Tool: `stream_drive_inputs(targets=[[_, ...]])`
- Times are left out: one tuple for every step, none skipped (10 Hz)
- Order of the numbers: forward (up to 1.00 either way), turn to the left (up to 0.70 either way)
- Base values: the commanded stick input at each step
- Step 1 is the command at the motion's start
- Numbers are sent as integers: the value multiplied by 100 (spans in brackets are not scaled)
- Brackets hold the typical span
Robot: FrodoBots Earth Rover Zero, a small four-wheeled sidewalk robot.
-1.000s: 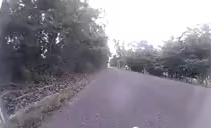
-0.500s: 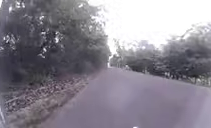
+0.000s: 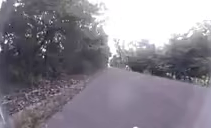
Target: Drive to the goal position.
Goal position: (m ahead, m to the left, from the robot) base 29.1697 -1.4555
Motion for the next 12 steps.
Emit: stream_drive_inputs(targets=[[70,-31],[70,-28],[70,-25],[70,-21],[70,-5],[70,0],[70,0],[70,0],[70,0],[70,0],[70,0],[70,0]])
